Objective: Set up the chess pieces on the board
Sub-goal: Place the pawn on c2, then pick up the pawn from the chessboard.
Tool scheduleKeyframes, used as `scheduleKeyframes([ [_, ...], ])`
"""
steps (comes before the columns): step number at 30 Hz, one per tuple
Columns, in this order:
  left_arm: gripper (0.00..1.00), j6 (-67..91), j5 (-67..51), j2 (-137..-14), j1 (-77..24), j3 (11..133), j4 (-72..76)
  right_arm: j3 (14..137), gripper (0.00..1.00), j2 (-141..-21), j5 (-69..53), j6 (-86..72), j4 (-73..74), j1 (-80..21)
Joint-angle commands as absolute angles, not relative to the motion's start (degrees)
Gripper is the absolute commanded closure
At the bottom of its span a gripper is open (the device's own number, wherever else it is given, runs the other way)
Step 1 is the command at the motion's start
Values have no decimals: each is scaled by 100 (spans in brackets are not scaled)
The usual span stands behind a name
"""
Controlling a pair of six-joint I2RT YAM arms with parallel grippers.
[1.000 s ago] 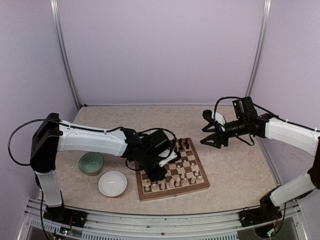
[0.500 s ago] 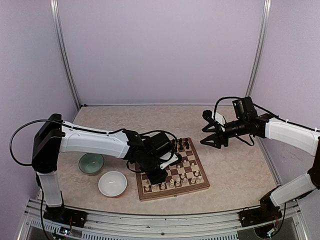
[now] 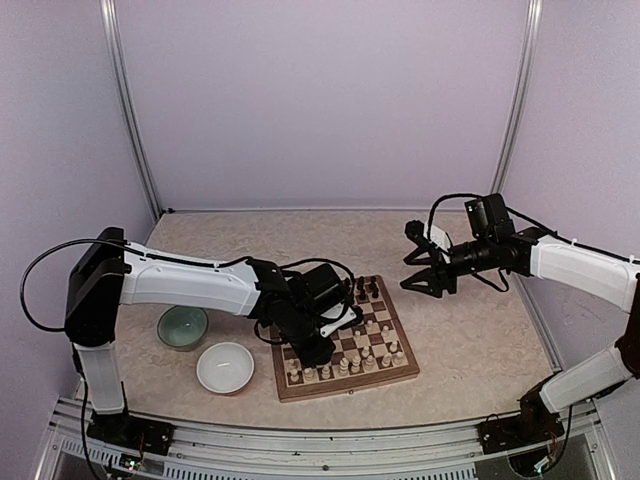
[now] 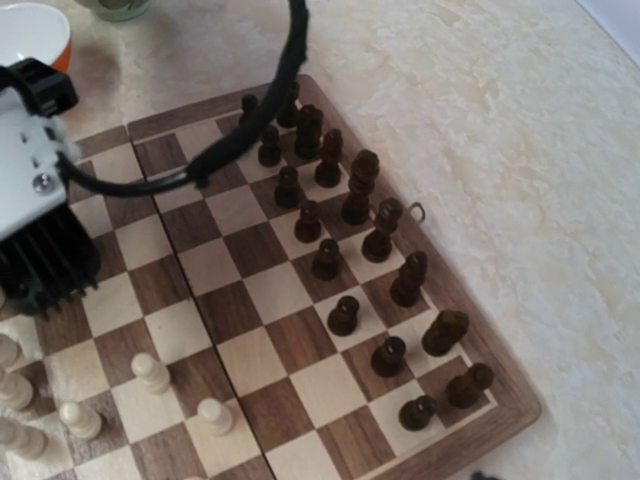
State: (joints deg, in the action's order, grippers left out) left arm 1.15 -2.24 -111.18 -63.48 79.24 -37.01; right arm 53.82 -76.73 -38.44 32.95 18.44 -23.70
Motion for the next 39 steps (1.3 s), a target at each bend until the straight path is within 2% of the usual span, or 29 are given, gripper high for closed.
scheduleKeyframes([
  [1, 69, 88, 189, -10751, -6371, 8122, -3891, 5478, 37, -7734, -3858, 3217, 1966, -2356],
  [6, 64, -146, 234, -10192, -6360, 8062, -3929, 5529, 39, -7774, -3703, 3399, 2139, -2355],
  [10, 61, -438, 297, -9827, -6265, 8184, -3793, 5815, 44, -8180, -3794, 3626, 2528, -2440],
  [12, 59, -525, 390, -9726, -6087, 8355, -3552, 6010, 49, -8450, -3626, 3713, 2723, -2598],
  [17, 53, -213, 643, -9638, -5347, 8626, -2215, 6443, 55, -9094, -2976, 4024, 3203, -3189],
  [23, 52, 1532, 181, -9232, -4437, 8032, -930, 6760, 55, -9625, -2498, 4176, 3578, -3630],
  [26, 51, 1618, 341, -9217, -4418, 8099, -810, 6940, 54, -9885, -2323, 4322, 3834, -3736],
  [31, 51, 2003, -910, -9235, -3935, 7438, -321, 7274, 53, -10321, -2218, 4354, 4143, -3874],
  [34, 51, 1821, -615, -8915, -3830, 6934, -201, 7346, 54, -10437, -2142, 4322, 4151, -3947],
  [39, 51, 1638, -684, -8808, -4003, 7135, -371, 7511, 56, -10629, -2101, 4263, 4112, -4026],
])
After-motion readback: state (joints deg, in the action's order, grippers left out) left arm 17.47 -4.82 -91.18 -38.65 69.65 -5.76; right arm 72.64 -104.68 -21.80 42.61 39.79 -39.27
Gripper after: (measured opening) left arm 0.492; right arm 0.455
